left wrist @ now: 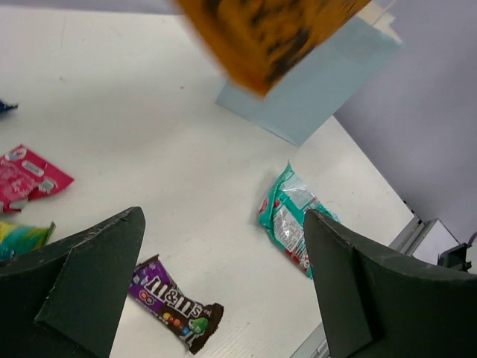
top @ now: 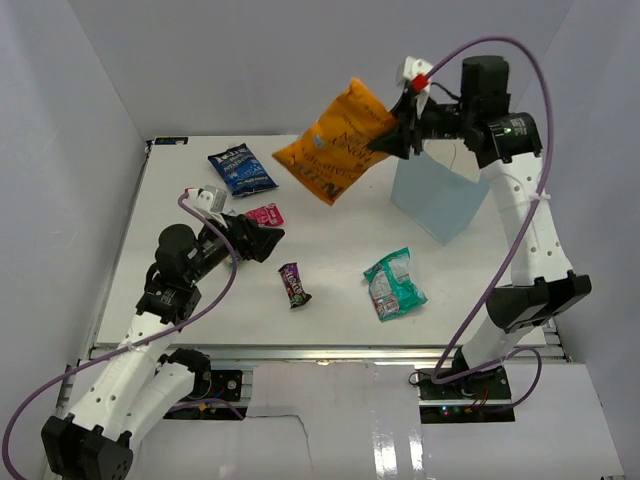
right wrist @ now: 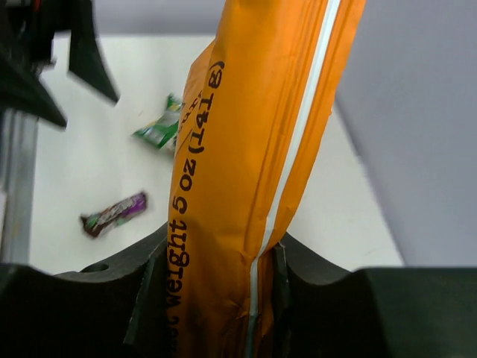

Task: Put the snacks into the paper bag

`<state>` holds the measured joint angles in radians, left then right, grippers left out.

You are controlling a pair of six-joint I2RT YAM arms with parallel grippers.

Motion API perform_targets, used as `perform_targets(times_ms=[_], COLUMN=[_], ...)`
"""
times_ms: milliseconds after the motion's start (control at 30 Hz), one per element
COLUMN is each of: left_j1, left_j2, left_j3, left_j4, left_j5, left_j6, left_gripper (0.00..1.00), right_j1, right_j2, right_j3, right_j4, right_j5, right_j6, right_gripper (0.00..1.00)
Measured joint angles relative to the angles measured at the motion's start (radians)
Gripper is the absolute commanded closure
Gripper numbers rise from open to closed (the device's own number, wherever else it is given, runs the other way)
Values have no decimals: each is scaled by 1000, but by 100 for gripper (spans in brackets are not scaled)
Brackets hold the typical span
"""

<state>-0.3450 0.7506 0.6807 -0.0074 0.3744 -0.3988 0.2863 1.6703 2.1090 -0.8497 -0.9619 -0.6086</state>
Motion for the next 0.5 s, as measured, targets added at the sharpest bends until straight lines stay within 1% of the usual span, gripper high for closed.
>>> perform_targets(times_ms=[33, 167, 267, 367, 500], left_j1=[0, 0, 0, 0, 0], left_j2=[0, 0, -8, -14, -11], left_j3=[-20, -55, -55, -55, -55], left_j4=[0, -8, -7, -7, -7], left_j5=[-11, -48, -66, -81, -93], left_j6=[-11, -41, -48, -52, -55], left_gripper=[2, 2, 2, 2, 2], right_j1=[-12, -167, -287, -395, -499], right_j2=[-1, -14, -18, -18, -29], right_j3=[16, 83, 90, 90, 70], right_j4=[44, 256, 396, 477, 530], right_j5=[-3, 1, 39, 98, 147], right_j6=[53, 281, 401, 467, 494], right_gripper=[92, 92, 92, 92, 92])
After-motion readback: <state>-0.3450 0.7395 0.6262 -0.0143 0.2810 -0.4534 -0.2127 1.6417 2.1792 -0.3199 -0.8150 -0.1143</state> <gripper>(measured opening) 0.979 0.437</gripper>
